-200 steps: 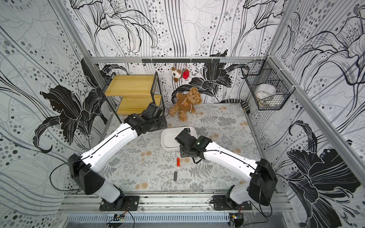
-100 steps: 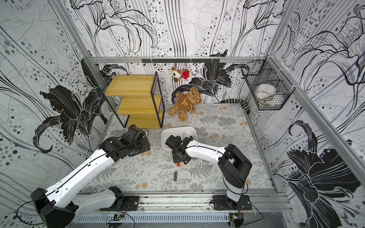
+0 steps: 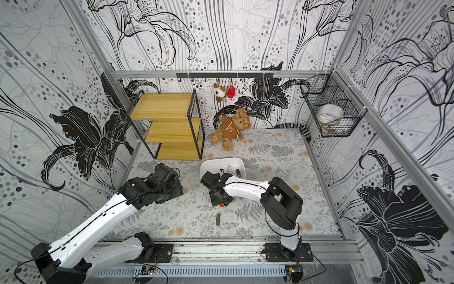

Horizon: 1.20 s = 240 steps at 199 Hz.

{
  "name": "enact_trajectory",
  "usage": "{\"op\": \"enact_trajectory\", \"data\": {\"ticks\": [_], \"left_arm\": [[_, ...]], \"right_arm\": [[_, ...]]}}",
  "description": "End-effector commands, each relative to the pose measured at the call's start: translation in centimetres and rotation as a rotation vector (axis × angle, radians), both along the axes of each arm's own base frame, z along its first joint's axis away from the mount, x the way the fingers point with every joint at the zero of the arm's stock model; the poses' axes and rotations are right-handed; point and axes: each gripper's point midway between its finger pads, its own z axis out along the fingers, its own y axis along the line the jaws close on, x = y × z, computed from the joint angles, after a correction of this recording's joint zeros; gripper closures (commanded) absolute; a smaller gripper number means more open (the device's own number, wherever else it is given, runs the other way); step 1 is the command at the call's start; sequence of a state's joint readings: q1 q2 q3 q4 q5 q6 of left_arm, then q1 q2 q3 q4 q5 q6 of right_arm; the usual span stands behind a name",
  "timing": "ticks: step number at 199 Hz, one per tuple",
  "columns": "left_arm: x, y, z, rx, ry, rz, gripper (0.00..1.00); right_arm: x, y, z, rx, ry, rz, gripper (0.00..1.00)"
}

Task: Put the usb flash drive into the storage box
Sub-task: Pick up the USB flash from the center of the board.

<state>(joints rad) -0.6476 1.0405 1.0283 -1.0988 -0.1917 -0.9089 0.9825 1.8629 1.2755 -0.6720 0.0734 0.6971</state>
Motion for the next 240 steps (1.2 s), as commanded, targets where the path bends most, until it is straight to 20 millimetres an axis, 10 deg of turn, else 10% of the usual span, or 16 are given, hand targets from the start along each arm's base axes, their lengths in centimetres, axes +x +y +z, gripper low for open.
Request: {"op": "enact_trajectory", "data": {"ticks": [1,157,240], "left_arm": [[-0.4,0.3,-0.3,0.008,0.002,0.013,0.38],[-5.1,-5.6,-4.3,-0.030,0.068,-0.061,0.39],[-8.9,-7.9,-8.8,-0.146,0.131,-0.063,0.39]], "right_arm": [[-0.2,-0.1,-0.6,-0.016,0.013,-0.021,0.48],[-0.5,-0.2,-3.1,-0.059,0.048,-0.009,0.61],[-0.6,-0.1,-3.2,-0.054,0.055,-0.002,0.97]]}}
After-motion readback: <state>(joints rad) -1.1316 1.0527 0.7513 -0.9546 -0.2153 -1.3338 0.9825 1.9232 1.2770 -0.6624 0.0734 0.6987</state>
